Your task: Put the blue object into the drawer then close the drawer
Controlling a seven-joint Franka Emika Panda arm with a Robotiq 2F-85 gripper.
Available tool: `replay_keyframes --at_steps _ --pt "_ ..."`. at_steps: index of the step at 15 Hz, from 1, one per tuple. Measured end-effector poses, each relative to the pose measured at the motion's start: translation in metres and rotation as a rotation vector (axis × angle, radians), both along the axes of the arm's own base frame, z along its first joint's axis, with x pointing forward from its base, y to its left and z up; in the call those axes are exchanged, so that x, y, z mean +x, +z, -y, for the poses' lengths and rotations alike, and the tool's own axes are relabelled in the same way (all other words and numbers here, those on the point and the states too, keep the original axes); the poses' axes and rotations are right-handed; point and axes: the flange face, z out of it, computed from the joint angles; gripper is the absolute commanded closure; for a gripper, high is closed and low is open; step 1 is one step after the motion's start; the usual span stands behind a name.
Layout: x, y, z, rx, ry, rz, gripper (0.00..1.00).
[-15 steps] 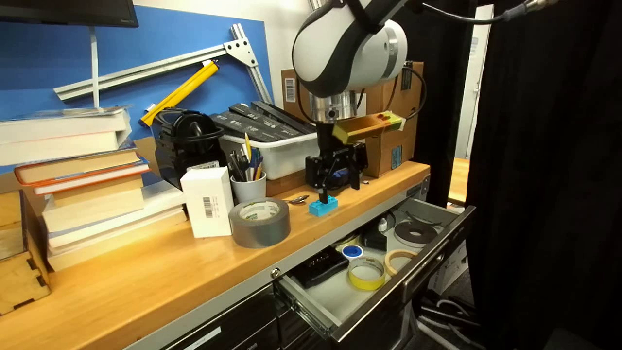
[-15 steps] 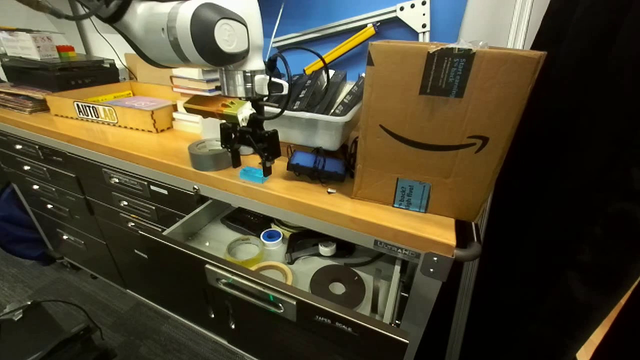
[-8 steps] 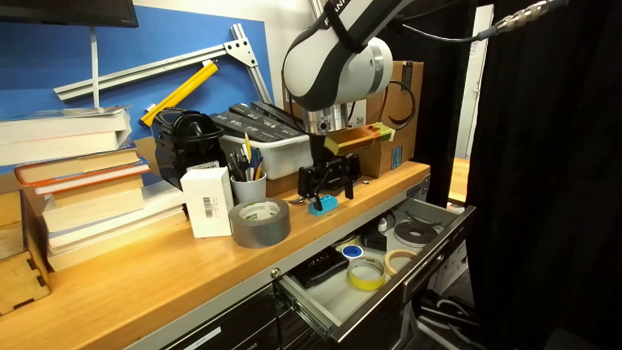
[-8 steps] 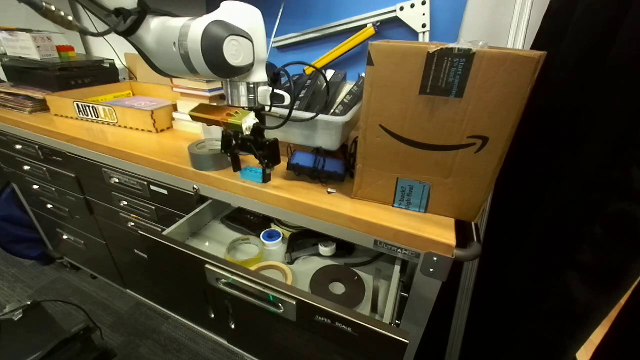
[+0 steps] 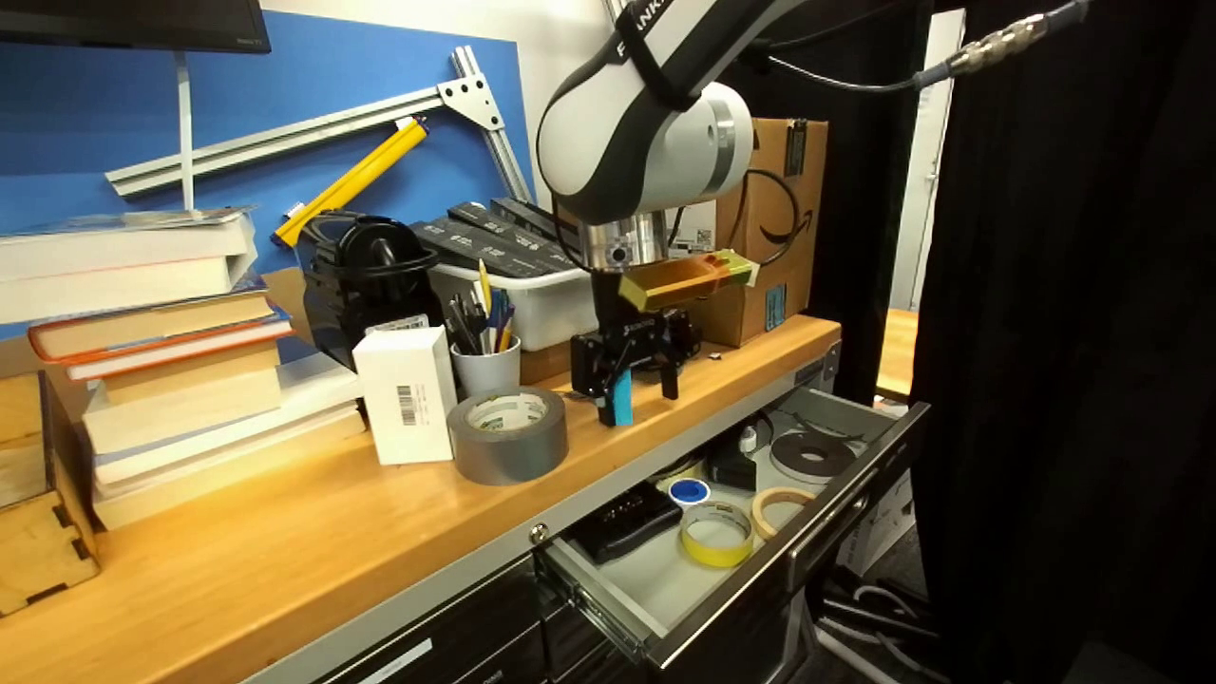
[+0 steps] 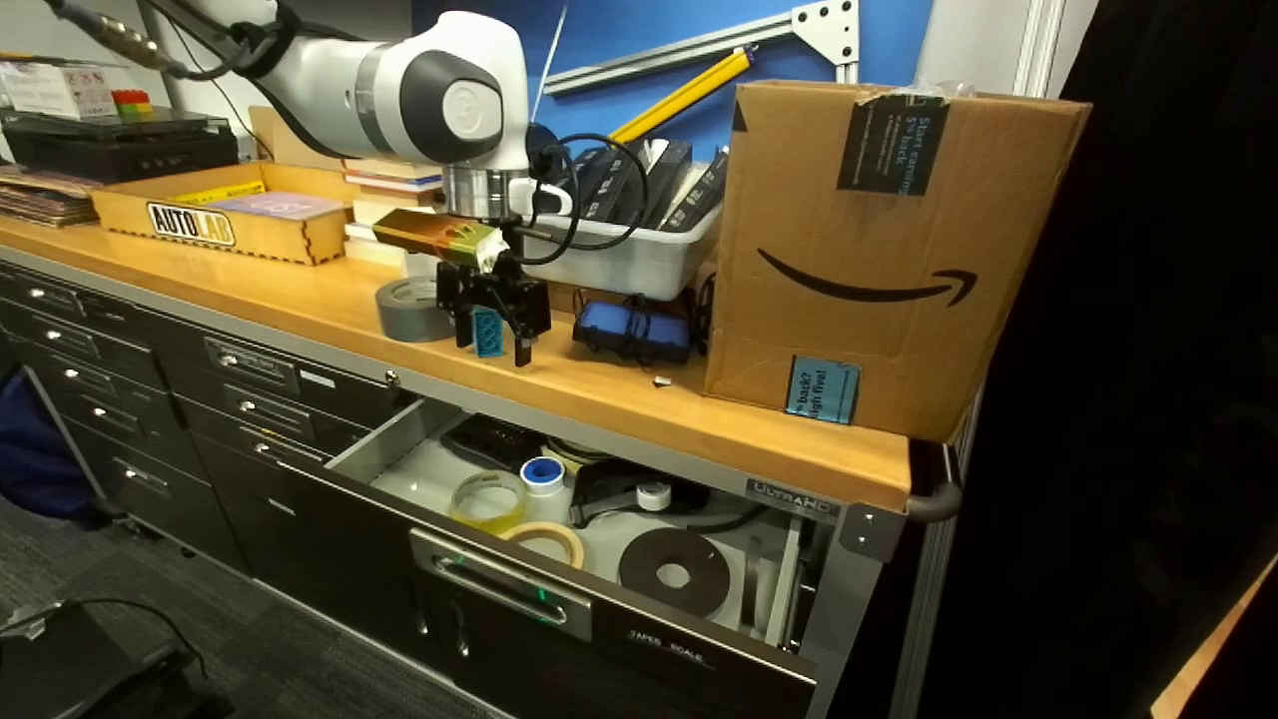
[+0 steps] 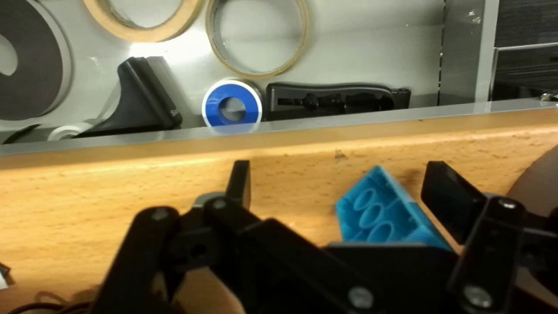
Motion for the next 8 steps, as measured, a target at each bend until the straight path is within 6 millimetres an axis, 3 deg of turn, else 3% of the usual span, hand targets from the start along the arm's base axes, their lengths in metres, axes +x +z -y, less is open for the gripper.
replay_keyframes --at_steps 3,4,5,8 --pt "0.001 -0.002 -0.01 0.011 0.009 -0.002 0.0" --pt "0.001 -0.001 -0.012 0.013 0.012 -0.001 0.25" --pt "0.001 -0.001 -0.014 0.014 0.014 0.0 0.26" --pt "0.001 0.0 -0.017 0.014 0.017 0.002 0.49"
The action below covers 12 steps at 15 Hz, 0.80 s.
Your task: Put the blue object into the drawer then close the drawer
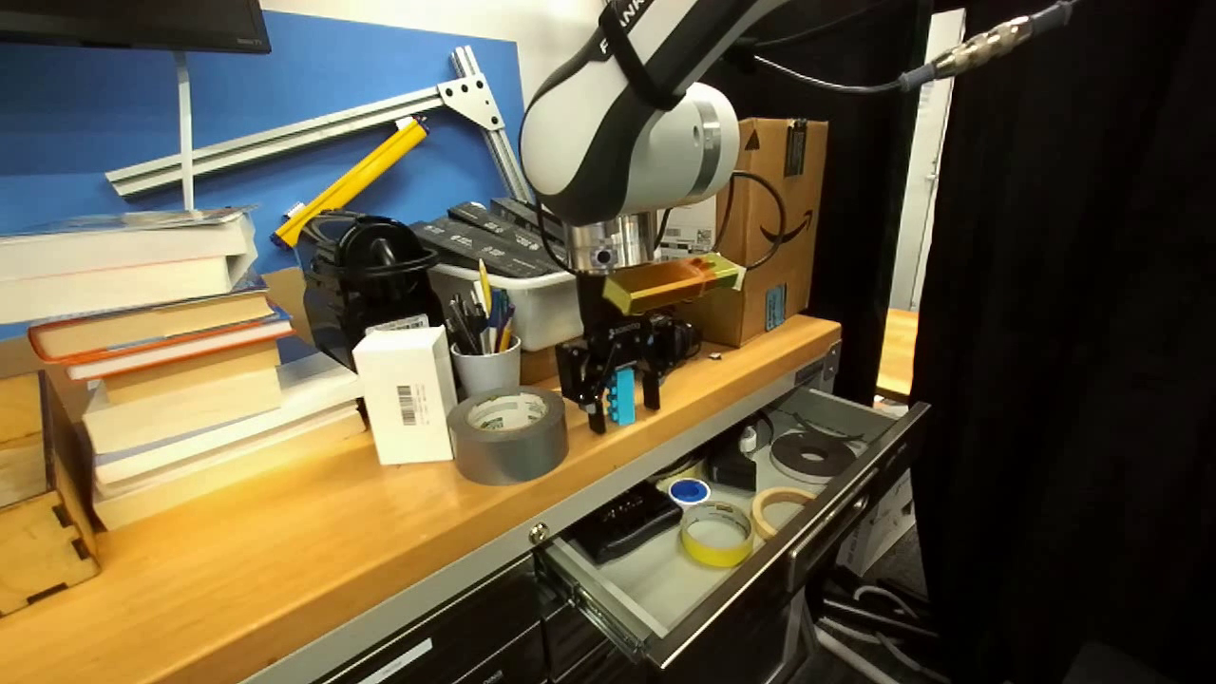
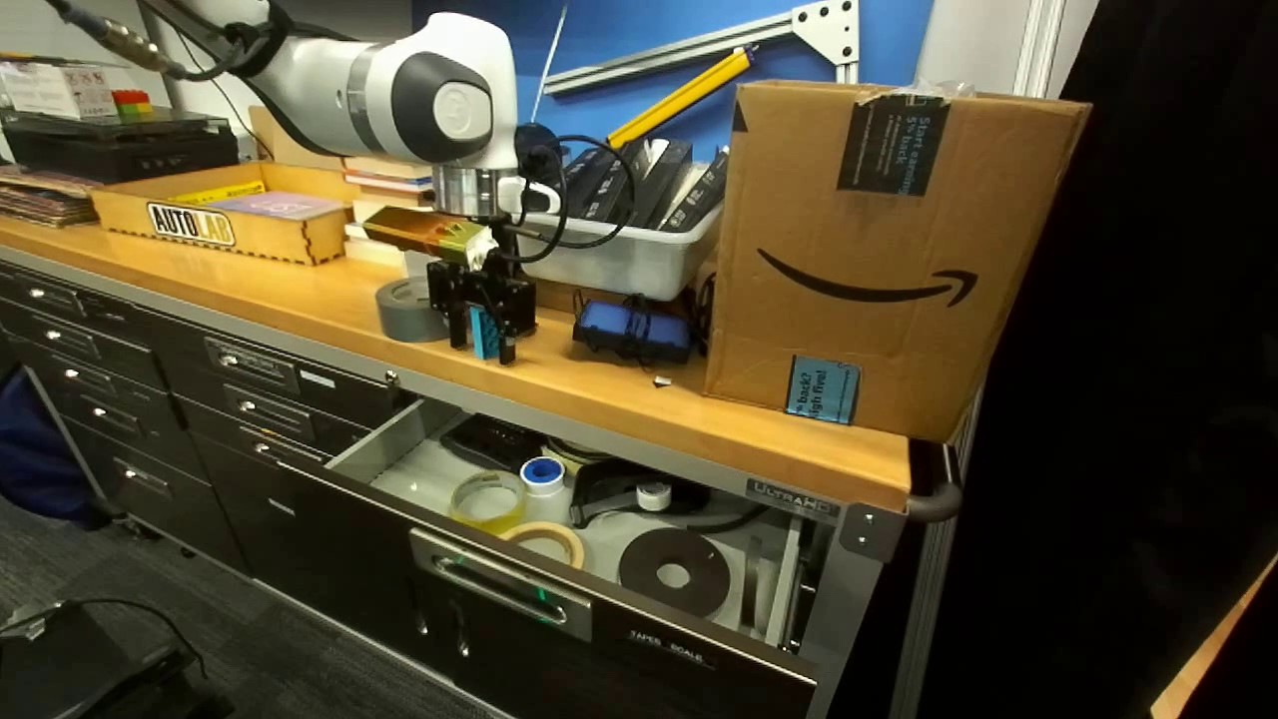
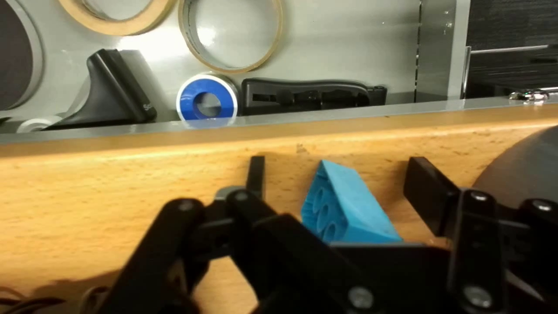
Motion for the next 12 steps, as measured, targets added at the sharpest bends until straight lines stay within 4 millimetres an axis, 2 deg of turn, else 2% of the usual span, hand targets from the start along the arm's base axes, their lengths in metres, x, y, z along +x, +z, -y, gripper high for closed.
replay_keyframes --at_steps 6,7,10,12 --pt "0.0 0.007 0.003 -0.002 -0.029 0.013 0.96" --pt "0.0 0.008 0.005 -0.002 -0.038 0.016 0.92" --pt "-0.005 0.015 0.014 -0.007 -0.069 0.018 0.92" --pt "-0.016 0.019 0.028 -0.015 -0.095 0.0 0.92"
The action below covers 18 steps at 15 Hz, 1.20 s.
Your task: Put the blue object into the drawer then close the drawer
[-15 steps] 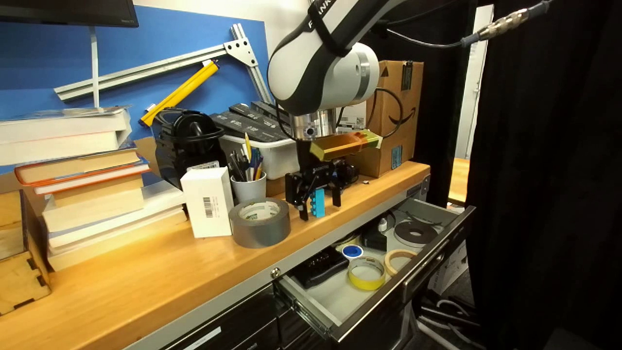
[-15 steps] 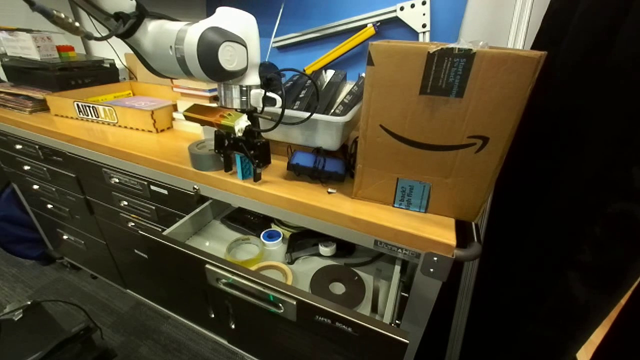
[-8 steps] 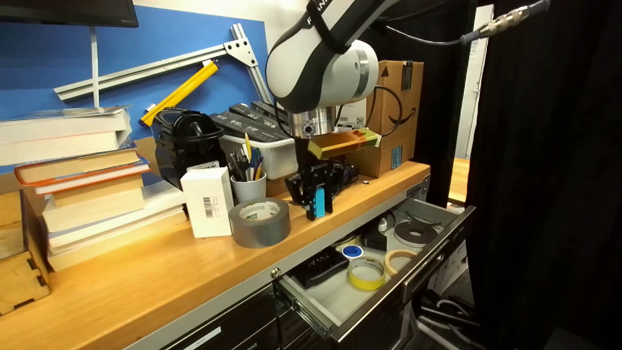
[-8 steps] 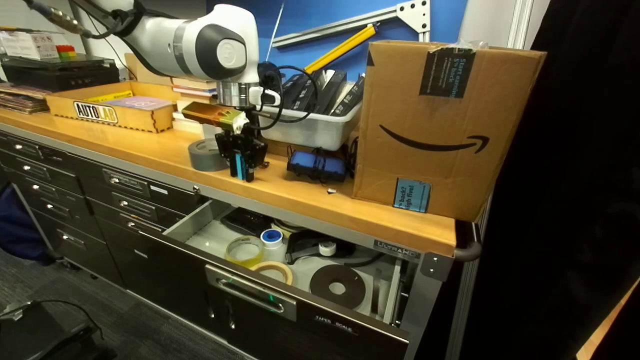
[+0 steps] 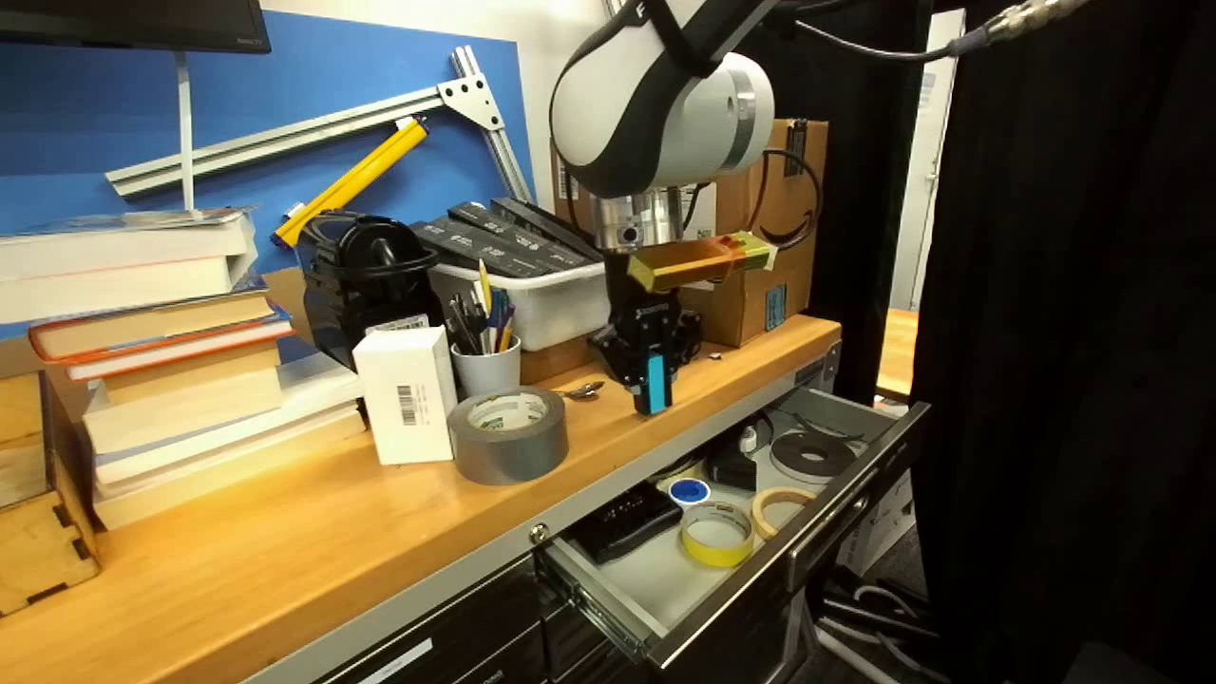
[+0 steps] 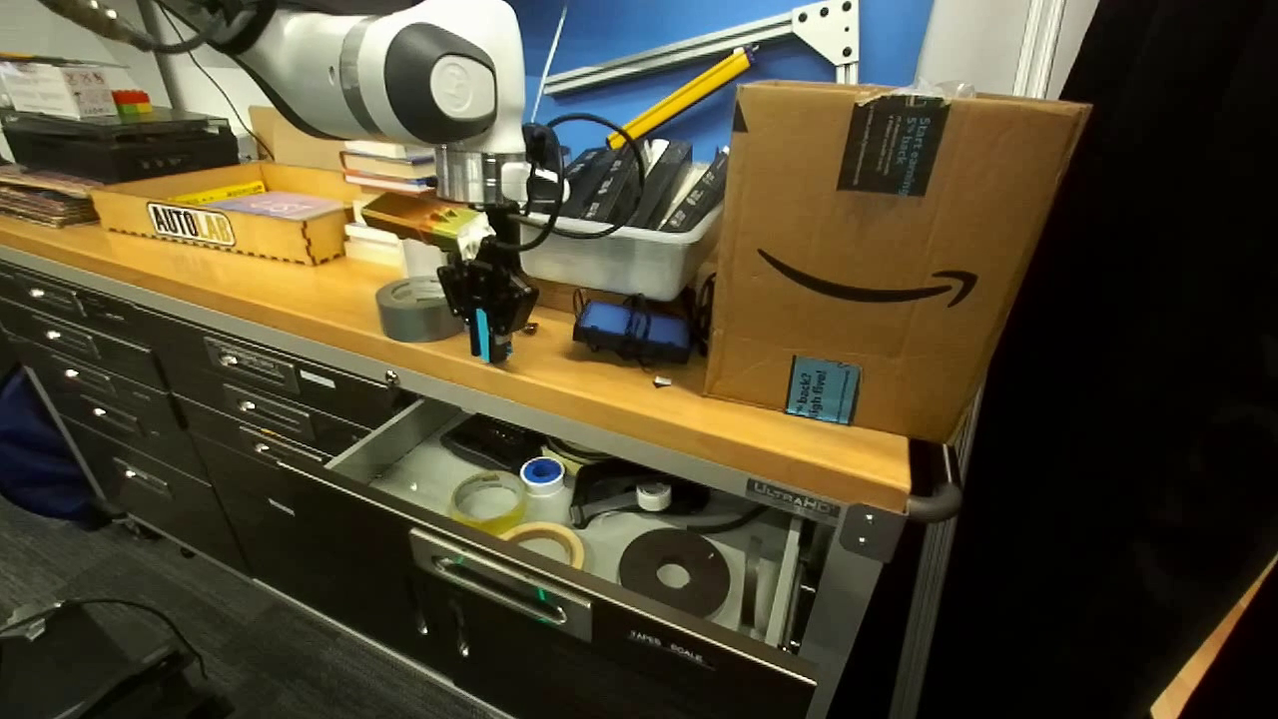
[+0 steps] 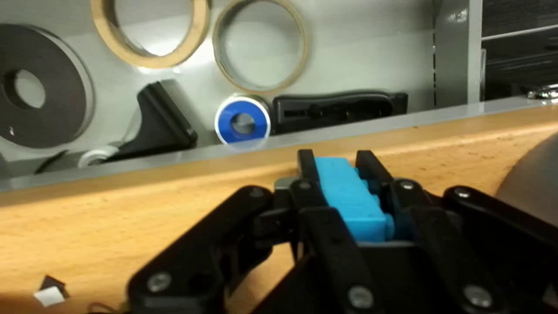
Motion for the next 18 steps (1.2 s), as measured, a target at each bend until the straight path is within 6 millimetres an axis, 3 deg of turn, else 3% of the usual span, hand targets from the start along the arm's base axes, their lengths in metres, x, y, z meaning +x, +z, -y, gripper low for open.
replay_keyframes --at_steps 5,6,7,9,14,18 --pt "-0.049 -0.012 0.045 -0.033 -0.096 -0.071 0.92" --pt "-0.056 -0.02 0.051 -0.034 -0.12 -0.079 0.73" --pt "-0.062 -0.03 0.054 -0.034 -0.139 -0.081 0.47" --pt "-0.07 -0.047 0.054 -0.036 -0.17 -0.085 0.42" --pt "-0.085 -0.061 0.063 -0.058 -0.196 -0.11 0.01" --pt "-0.107 -0.066 0.092 -0.11 -0.2 -0.208 0.0"
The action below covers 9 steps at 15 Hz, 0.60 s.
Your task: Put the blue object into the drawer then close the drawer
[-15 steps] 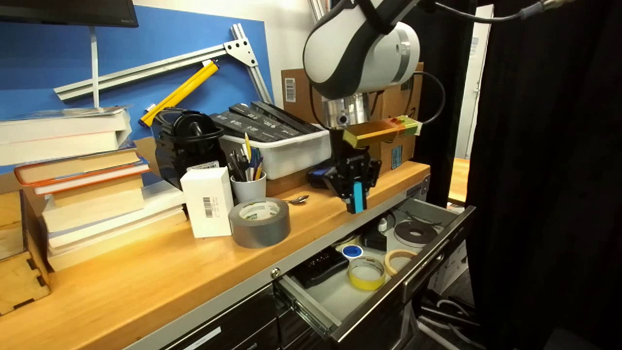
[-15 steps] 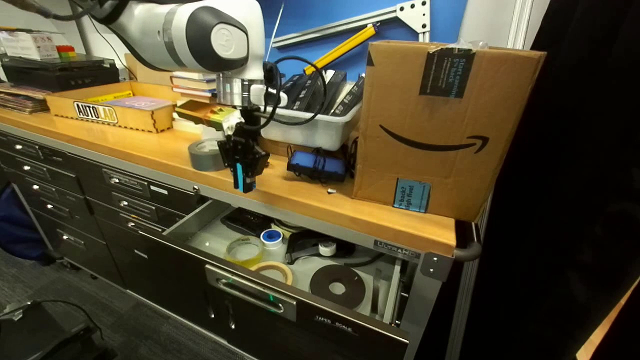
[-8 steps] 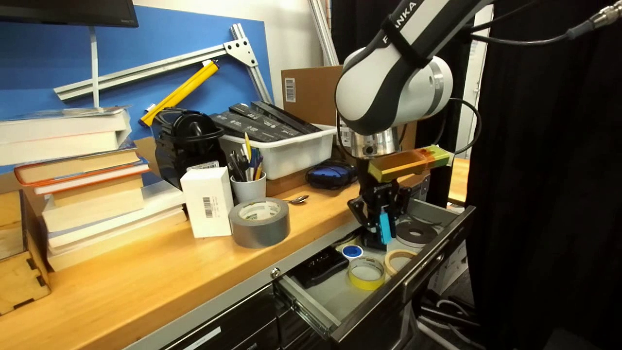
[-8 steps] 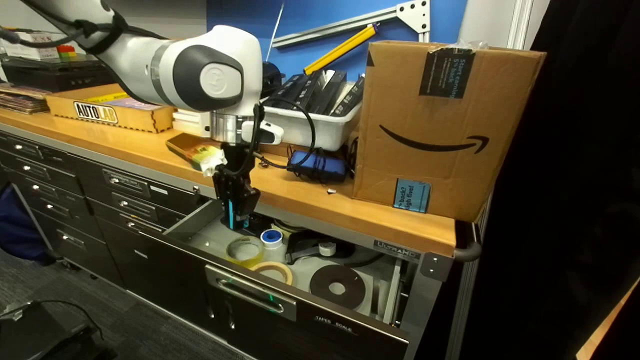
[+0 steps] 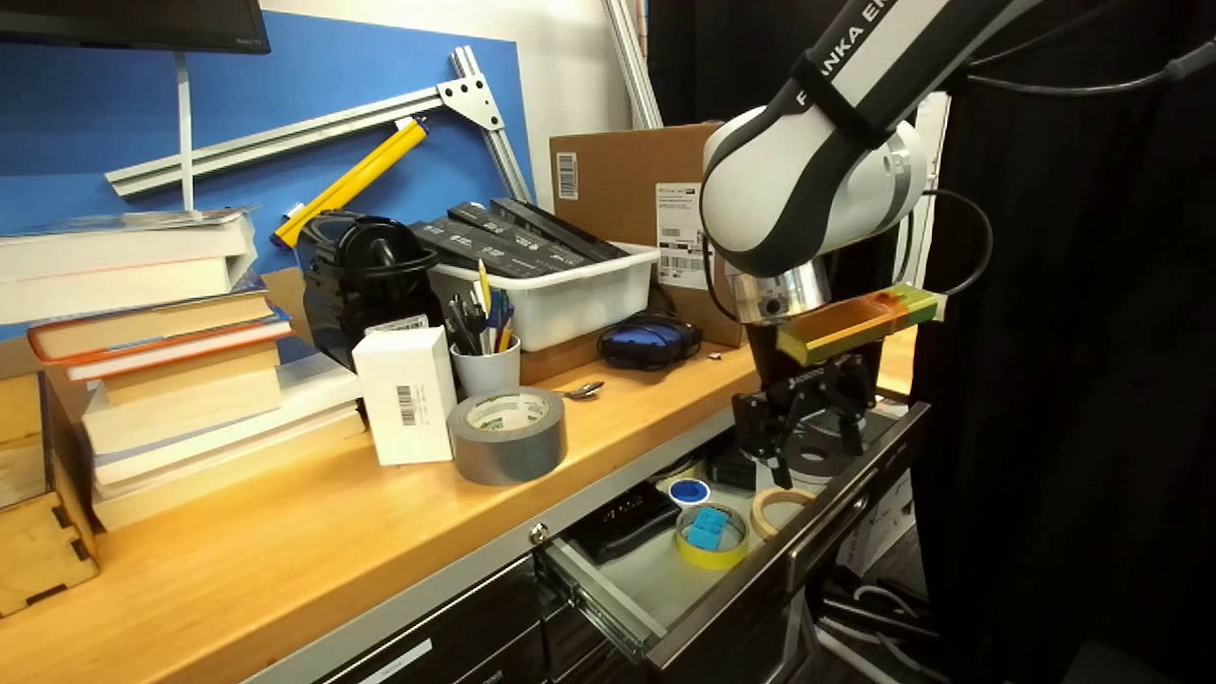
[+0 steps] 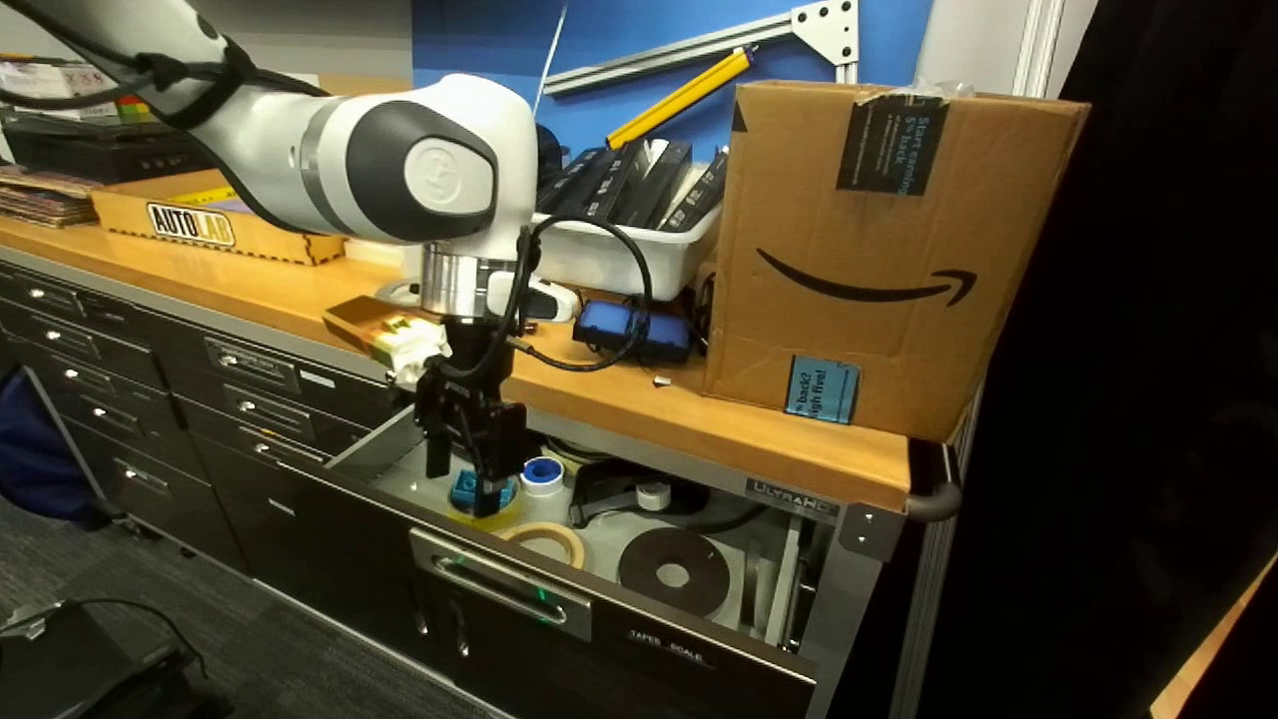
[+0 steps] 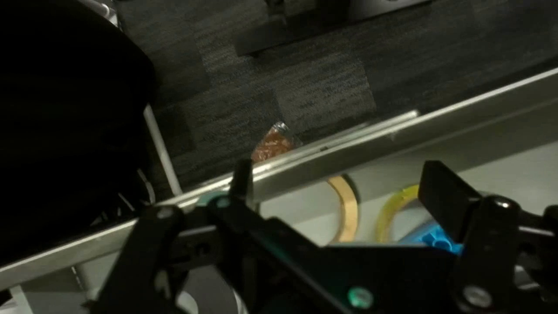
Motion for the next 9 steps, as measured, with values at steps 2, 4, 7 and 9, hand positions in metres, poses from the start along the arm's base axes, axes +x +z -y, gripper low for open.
replay_keyframes --at_steps 2,4,7,9 --pt "-0.014 -0.008 0.011 -0.007 0.011 -0.065 0.0" --pt "-0.029 -0.019 0.014 -0.003 0.028 -0.124 0.0" --pt "-0.045 -0.037 0.011 -0.012 0.062 -0.181 0.0" --pt "-0.052 -0.048 0.006 -0.037 0.095 -0.2 0.0"
